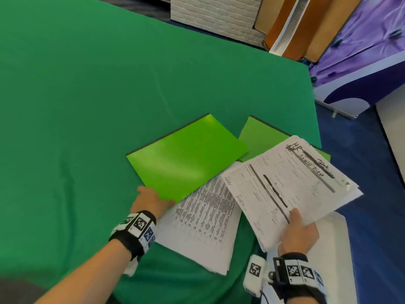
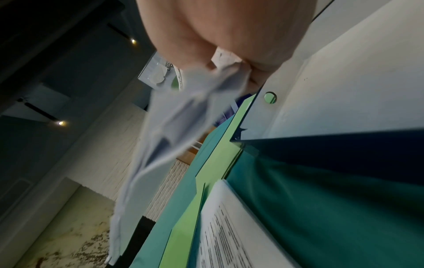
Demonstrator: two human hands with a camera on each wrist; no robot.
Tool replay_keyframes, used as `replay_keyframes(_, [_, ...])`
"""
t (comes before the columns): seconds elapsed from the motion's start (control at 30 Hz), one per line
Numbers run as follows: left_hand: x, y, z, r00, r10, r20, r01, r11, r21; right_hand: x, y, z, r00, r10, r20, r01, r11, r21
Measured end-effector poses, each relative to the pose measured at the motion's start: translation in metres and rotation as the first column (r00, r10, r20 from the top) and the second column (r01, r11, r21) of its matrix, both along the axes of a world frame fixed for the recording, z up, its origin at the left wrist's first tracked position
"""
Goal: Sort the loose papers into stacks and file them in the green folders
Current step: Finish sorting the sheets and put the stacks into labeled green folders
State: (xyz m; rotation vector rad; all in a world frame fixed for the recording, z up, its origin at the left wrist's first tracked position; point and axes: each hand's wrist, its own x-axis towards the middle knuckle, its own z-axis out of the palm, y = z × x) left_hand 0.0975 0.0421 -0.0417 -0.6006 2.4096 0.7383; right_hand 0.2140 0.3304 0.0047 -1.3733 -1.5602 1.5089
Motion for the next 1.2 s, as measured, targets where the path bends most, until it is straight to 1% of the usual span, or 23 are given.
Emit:
replay_keyframes(0.03, [0.007, -0.002, 0.004, 0.993, -0.101, -0.058, 0.087, 0.976, -0.199, 0.002, -0.006, -0.001, 1.0, 0.013, -0.003, -0.013, 1.0, -0.004])
replay_keyframes(0.07, [0.01, -0.002, 0.008, 0.968, -0.211, -0.136, 0.156, 0.931, -0.33, 0.005, -0.012, -0.001, 1.0, 0.022, -0.005, -0.022, 1.0, -0.009])
replay_keyframes(0.1, [0.008, 0.003, 0.012, 0.918, -0.328, -0.222, 0.222, 0.89, -0.399, 0.007, -0.013, -0.002, 0.999, 0.035, -0.011, -0.035, 0.999, -0.007])
replay_keyframes(0.13, [0.004, 0.006, 0.012, 0.85, -0.437, -0.294, 0.299, 0.86, -0.414, 0.009, -0.018, -0.003, 0.999, 0.05, -0.011, -0.05, 0.999, -0.01])
replay_keyframes(0.17, [-0.001, 0.01, 0.012, 0.779, -0.538, -0.323, 0.395, 0.821, -0.413, 0.011, -0.022, -0.003, 0.998, 0.061, -0.014, -0.061, 0.998, -0.014])
replay_keyframes(0.2, [-0.007, 0.014, 0.011, 0.716, -0.628, -0.305, 0.488, 0.762, -0.425, 0.013, -0.025, -0.004, 0.998, 0.068, -0.015, -0.068, 0.998, -0.014])
replay_keyframes(0.23, [-0.014, 0.017, 0.008, 0.669, -0.702, -0.243, 0.565, 0.693, -0.447, 0.014, -0.028, -0.004, 0.997, 0.074, -0.013, -0.074, 0.997, -0.013])
replay_keyframes(0.3, [-0.027, 0.017, 0.002, 0.633, -0.771, -0.075, 0.662, 0.589, -0.464, 0.016, -0.033, -0.002, 0.996, 0.085, -0.018, -0.085, 0.996, -0.009])
replay_keyframes(0.33, [-0.032, 0.015, 0.0, 0.628, -0.778, -0.006, 0.693, 0.562, -0.451, 0.018, -0.034, -0.002, 0.995, 0.092, -0.023, -0.092, 0.996, -0.001])
replay_keyframes(0.4, [-0.037, 0.011, -0.001, 0.601, -0.798, 0.05, 0.74, 0.532, -0.412, 0.024, -0.037, 0.001, 0.994, 0.101, -0.033, -0.101, 0.995, 0.016])
replay_keyframes(0.47, [-0.039, 0.009, 0.008, 0.549, -0.835, 0.022, 0.79, 0.511, -0.34, 0.034, -0.039, 0.002, 0.995, 0.099, -0.028, -0.098, 0.995, 0.032])
replay_keyframes(0.53, [-0.042, 0.012, 0.024, 0.441, -0.896, -0.044, 0.859, 0.436, -0.269, 0.041, -0.04, 0.003, 0.997, 0.075, -0.021, -0.074, 0.996, 0.045])
replay_keyframes(0.57, [-0.044, 0.014, 0.034, 0.388, -0.919, -0.062, 0.882, 0.391, -0.264, 0.043, -0.04, 0.004, 0.998, 0.064, -0.014, -0.063, 0.997, 0.055])
replay_keyframes(0.63, [-0.051, 0.017, 0.062, 0.305, -0.95, -0.069, 0.888, 0.309, -0.341, 0.046, -0.038, 0.006, 0.999, 0.048, -0.002, -0.048, 0.997, 0.063])
replay_keyframes(0.67, [-0.054, 0.018, 0.079, 0.281, -0.956, -0.085, 0.869, 0.291, -0.401, 0.046, -0.037, 0.008, 0.999, 0.041, -0.002, -0.041, 0.997, 0.065])
replay_keyframes(0.73, [-0.064, 0.016, 0.113, 0.263, -0.955, -0.138, 0.8, 0.296, -0.522, 0.046, -0.035, 0.013, 0.999, 0.031, -0.01, -0.031, 0.997, 0.068])
replay_keyframes(0.77, [-0.068, 0.014, 0.131, 0.275, -0.945, -0.174, 0.755, 0.325, -0.569, 0.044, -0.034, 0.016, 1.0, 0.024, -0.015, -0.023, 0.997, 0.069])
replay_keyframes(0.83, [-0.079, 0.006, 0.162, 0.318, -0.905, -0.281, 0.667, 0.424, -0.612, 0.04, -0.032, 0.02, 1.0, 0.007, -0.021, -0.005, 0.997, 0.073])
replay_keyframes(0.93, [-0.093, -0.012, 0.195, 0.379, -0.812, -0.443, 0.579, 0.582, -0.572, 0.028, -0.03, 0.027, 0.999, 0.003, -0.034, -0.001, 0.997, 0.074])
replay_keyframes(1.0, [-0.099, -0.026, 0.203, 0.391, -0.764, -0.513, 0.557, 0.64, -0.529, 0.019, -0.032, 0.03, 0.999, 0.031, -0.043, -0.028, 0.996, 0.08])
replay_keyframes(1.1, [-0.095, -0.039, 0.203, 0.357, -0.746, -0.562, 0.599, 0.644, -0.475, 0.002, -0.035, 0.026, 0.992, 0.119, 0.036, -0.122, 0.988, 0.098])
replay_keyframes(1.17, [-0.088, -0.042, 0.196, 0.343, -0.736, -0.584, 0.64, 0.638, -0.429, -0.014, -0.036, 0.017, 0.963, 0.205, 0.172, -0.226, 0.967, 0.113])
replay_keyframes(1.2, [-0.084, -0.041, 0.191, 0.35, -0.725, -0.593, 0.655, 0.642, -0.399, -0.023, -0.037, 0.011, 0.935, 0.251, 0.251, -0.285, 0.952, 0.109])
